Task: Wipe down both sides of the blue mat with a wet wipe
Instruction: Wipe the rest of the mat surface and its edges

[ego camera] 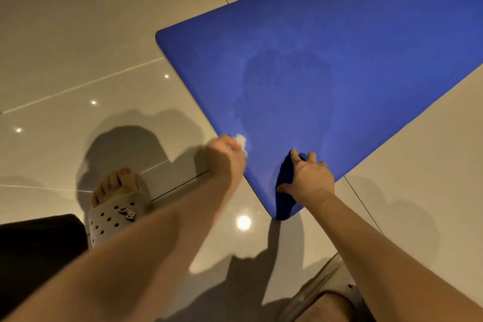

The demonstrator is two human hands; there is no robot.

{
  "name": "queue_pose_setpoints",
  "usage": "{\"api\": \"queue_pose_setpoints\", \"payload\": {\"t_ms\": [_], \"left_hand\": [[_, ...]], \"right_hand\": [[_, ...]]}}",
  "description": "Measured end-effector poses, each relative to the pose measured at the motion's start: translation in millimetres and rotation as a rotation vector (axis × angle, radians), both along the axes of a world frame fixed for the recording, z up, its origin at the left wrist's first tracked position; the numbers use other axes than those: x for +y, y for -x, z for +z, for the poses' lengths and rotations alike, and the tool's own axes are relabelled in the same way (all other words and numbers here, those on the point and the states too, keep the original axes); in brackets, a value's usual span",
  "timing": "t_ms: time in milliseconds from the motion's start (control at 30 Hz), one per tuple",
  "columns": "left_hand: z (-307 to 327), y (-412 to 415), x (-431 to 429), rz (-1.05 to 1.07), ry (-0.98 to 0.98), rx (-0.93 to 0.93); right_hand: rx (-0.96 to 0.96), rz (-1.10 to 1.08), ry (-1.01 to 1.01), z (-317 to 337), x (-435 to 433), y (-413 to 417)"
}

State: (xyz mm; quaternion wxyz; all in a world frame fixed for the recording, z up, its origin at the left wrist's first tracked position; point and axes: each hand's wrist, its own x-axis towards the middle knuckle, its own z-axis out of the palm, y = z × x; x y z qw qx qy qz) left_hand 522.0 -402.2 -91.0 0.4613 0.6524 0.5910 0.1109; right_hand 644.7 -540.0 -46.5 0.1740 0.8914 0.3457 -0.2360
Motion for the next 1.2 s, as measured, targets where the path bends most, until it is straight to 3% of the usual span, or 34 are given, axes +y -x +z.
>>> {"api": "queue_pose_setpoints", "payload": {"t_ms": [133,267,400,500,567,633,833,900,1033,1200], "left_hand": [[3.6,-6.0,57.8,0.167,-0.065,0.065],[-7.5,16.2,-10.7,-0.091,-0.106,0.013],[-13.4,20.8,-49.1,-0.166,-0.038,-0.081],[-19.2,8.8,-3.9,-0.134,-0.021,0.015],[-22.7,-0.5,39.3,-0.031,-0.039,-0.029],[-29.3,-11.7,73.3,-0.024,-0.167,0.004],[-20.0,-18.0,166.3,0.139,-0.239,0.083],[-15.8,-13.3,162.9,0.062,-0.263,0.131],[-8.6,-1.9,99.4,-0.103,-0.313,0.028],[-24.3,21.2,29.9,-0.414,-0.342,0.1]], "right_hand": [[0.005,0.002,-0.009,0.6,0.1,-0.2],[-0.013,0.034,0.039,1.8,6.5,-2.4],[-0.021,0.051,0.132,4.5,22.0,-1.3],[-0.095,0.206,0.103,2.8,34.6,5.8],[-0.086,0.314,0.098,-2.8,40.9,13.3],[-0.05,0.325,0.119,-5.3,42.8,18.5],[-0.046,0.367,0.133,-6.3,41.3,9.8],[-0.045,0.374,0.143,-5.7,41.9,8.4],[-0.027,0.39,0.126,-6.4,39.0,4.7],[-0.019,0.403,0.101,-6.0,38.8,2.3]]}}
